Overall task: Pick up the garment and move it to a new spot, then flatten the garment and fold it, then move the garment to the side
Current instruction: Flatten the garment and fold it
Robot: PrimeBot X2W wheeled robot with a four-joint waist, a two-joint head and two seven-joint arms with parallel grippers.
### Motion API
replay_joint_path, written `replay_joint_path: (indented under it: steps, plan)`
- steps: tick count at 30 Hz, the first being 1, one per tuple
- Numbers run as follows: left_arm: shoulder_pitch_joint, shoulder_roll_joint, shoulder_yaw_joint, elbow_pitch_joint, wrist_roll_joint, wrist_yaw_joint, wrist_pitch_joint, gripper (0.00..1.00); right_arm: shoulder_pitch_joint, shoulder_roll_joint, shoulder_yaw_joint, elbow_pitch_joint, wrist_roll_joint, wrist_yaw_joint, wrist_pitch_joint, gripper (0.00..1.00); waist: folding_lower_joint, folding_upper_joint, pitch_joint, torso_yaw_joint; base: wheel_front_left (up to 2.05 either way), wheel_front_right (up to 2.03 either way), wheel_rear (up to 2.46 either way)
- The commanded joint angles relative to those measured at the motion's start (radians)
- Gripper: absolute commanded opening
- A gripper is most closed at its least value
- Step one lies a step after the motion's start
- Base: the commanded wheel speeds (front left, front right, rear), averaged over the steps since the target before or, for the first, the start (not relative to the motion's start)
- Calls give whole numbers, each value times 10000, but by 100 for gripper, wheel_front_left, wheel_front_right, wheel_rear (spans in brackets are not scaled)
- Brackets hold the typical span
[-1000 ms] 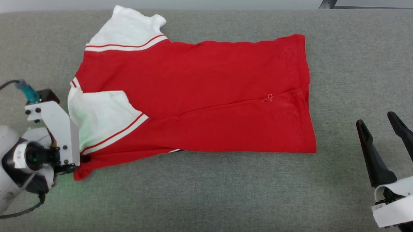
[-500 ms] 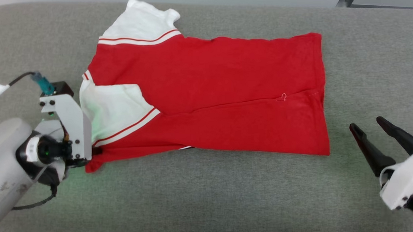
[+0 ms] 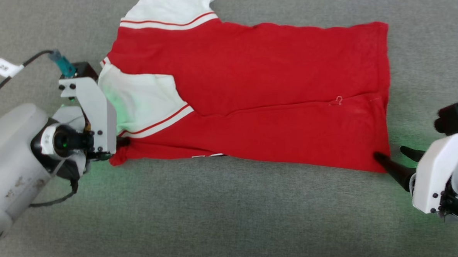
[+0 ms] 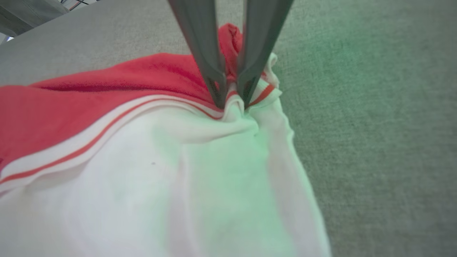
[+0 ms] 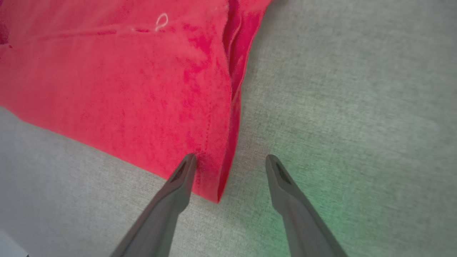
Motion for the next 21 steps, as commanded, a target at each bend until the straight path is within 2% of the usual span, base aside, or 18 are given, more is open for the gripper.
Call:
replay_joint_path:
  steps: [1,6,7,8,13,21]
  plan:
    - [152,-542,-160,198,90,-78,-146,0,-192,-2,120,206,-143,-11,243,100,0,-1,145,115,0,0,0]
    - [79,-676,-167,407,119,-166,-167,0,-343,252,441,687,4,-10,902,100,0,-1,214,177,0,0,0]
    - [70,-716,-173,456,119,-184,-165,0,-405,190,562,765,-49,-10,979,55,0,-1,226,197,0,0,0]
    - [61,-750,-181,505,123,-217,-168,0,-458,153,622,846,-38,-10,1040,0,0,-1,234,215,0,0,0]
    - [126,-797,-227,731,104,-317,-138,0,-562,-50,668,1046,79,-11,1222,0,0,-1,162,277,0,0,0]
    - [281,-530,-271,786,22,-394,168,0,-543,-335,343,870,145,-13,1108,0,0,-1,-248,341,0,0,0]
